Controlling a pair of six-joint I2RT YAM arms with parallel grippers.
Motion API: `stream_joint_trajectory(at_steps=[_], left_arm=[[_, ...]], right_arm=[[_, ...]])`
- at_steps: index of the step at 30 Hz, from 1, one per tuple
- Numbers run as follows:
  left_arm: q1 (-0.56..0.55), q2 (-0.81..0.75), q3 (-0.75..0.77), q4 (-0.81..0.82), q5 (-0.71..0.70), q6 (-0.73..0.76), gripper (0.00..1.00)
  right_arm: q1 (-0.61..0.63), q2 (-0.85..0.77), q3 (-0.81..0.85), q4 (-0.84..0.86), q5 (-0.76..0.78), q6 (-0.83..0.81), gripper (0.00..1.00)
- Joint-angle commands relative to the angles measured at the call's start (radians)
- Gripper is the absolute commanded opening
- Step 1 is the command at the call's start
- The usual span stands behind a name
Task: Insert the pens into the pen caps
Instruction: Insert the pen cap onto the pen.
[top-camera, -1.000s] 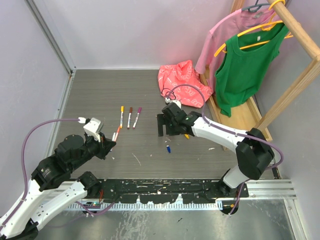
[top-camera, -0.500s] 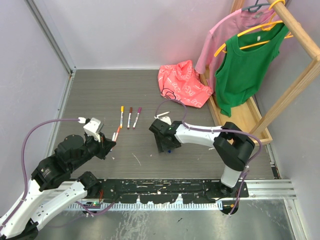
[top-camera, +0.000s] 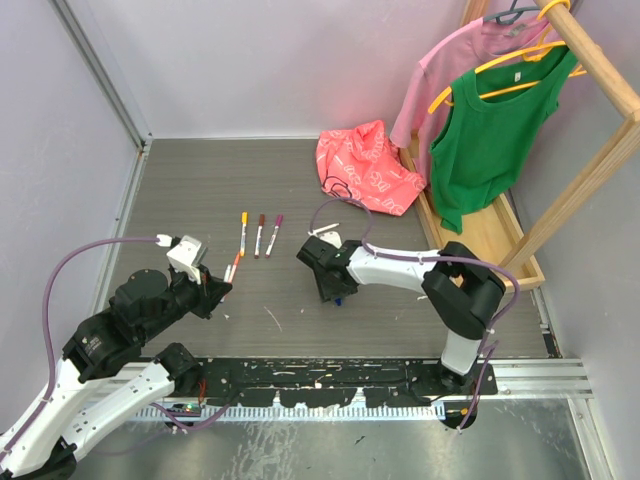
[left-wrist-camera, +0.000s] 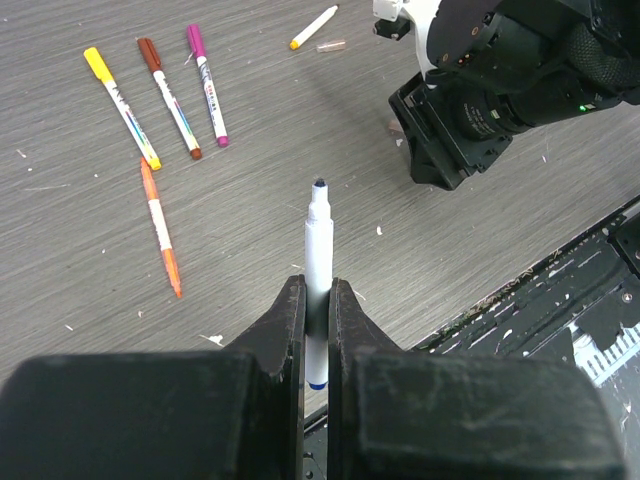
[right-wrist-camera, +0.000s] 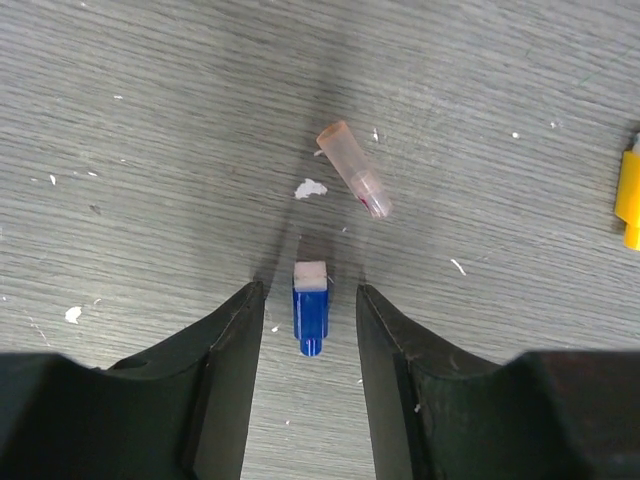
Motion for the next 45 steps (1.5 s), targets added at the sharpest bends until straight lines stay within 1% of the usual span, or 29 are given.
stream_joint_trajectory(at_steps=[1, 3, 7, 17, 19, 21, 25, 27, 30, 32, 33, 36, 40, 45], left_arm=[[0.003, 0.001, 0.008, 0.024, -0.013, 0.005, 0.04], [0.003, 0.0, 0.008, 0.024, -0.013, 0.005, 0.04], [0.003, 0.003, 0.008, 0.024, -0.011, 0.007, 0.04], [0.003, 0.006, 0.009, 0.024, -0.01, 0.006, 0.04], [0.003, 0.006, 0.009, 0.024, -0.009, 0.007, 0.04], [0.004, 0.007, 0.008, 0.025, -0.009, 0.007, 0.04], [0.004, 0.009, 0.009, 0.025, -0.006, 0.006, 0.04], [0.003, 0.01, 0.008, 0.025, -0.007, 0.006, 0.04], [0.003, 0.009, 0.009, 0.025, -0.007, 0.007, 0.03], [0.004, 0.012, 0.009, 0.026, -0.007, 0.007, 0.03], [0.003, 0.013, 0.01, 0.025, -0.008, 0.007, 0.03], [0.002, 0.007, 0.007, 0.028, -0.011, 0.003, 0.01], [0.004, -0.008, 0.002, 0.039, -0.028, -0.01, 0.0], [0.004, -0.026, -0.004, 0.071, -0.007, -0.016, 0.0]], right_arm=[[-0.002, 0.012, 0.037, 0.016, -0.002, -0.006, 0.47], [-0.006, 0.019, 0.036, 0.016, -0.01, -0.009, 0.42], [-0.013, 0.023, 0.029, 0.016, -0.024, -0.014, 0.38], [-0.044, 0.009, -0.034, 0.004, -0.028, -0.016, 0.35], [-0.054, 0.005, -0.05, 0.006, -0.068, -0.021, 0.33], [-0.059, 0.005, -0.058, 0.007, -0.076, -0.027, 0.31], [-0.059, 0.011, -0.065, 0.005, -0.087, -0.039, 0.29], [-0.059, 0.015, -0.07, 0.001, -0.085, -0.043, 0.25], [-0.06, 0.01, -0.076, -0.001, -0.073, -0.041, 0.1], [-0.059, -0.003, -0.077, -0.002, -0.057, -0.037, 0.03], [-0.059, -0.013, -0.076, -0.002, -0.048, -0.035, 0.01], [-0.059, -0.07, -0.078, 0.029, -0.046, -0.043, 0.0], [-0.059, -0.197, -0.074, 0.094, -0.046, -0.079, 0.0], [-0.06, -0.36, -0.094, 0.215, -0.046, -0.114, 0.0]])
